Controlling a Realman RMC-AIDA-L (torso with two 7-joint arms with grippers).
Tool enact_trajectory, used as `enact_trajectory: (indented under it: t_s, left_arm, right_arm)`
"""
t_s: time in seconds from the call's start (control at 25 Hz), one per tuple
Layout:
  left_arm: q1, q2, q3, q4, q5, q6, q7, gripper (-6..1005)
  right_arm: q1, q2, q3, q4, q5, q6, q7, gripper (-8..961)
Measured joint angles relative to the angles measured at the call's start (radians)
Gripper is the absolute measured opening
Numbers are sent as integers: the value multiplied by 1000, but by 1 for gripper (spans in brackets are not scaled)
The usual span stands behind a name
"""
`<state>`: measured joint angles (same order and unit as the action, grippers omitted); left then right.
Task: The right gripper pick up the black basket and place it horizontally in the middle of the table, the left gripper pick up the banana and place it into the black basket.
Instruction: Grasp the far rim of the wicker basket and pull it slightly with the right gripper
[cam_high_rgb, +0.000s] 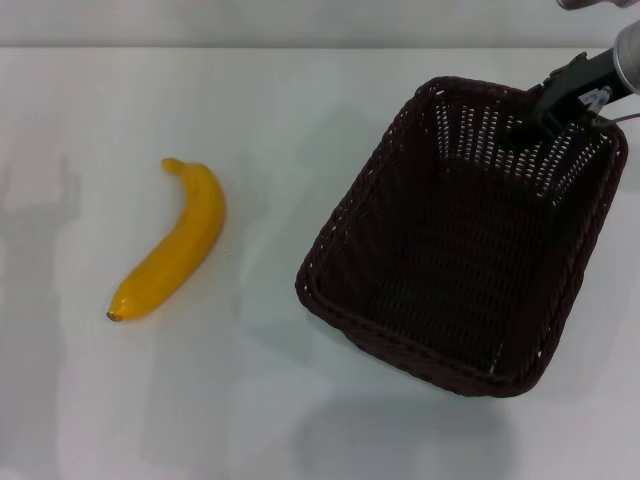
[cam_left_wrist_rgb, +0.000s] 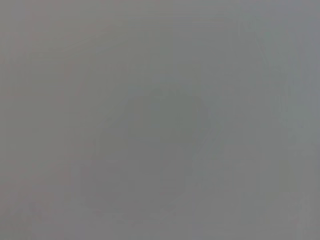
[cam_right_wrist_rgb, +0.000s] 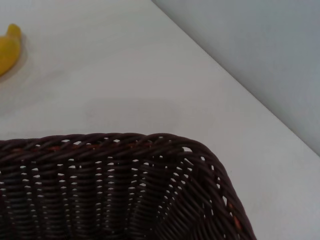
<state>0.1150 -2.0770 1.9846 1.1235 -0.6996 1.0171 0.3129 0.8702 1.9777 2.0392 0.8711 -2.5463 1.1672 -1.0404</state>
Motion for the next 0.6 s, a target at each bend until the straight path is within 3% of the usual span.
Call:
enact_trajectory:
  t_s: [0.6]
  left_arm:
    - [0, 0, 0, 6, 2, 0, 0, 688]
  right_arm:
    - [0, -1, -72, 13, -8, 16, -5, 650]
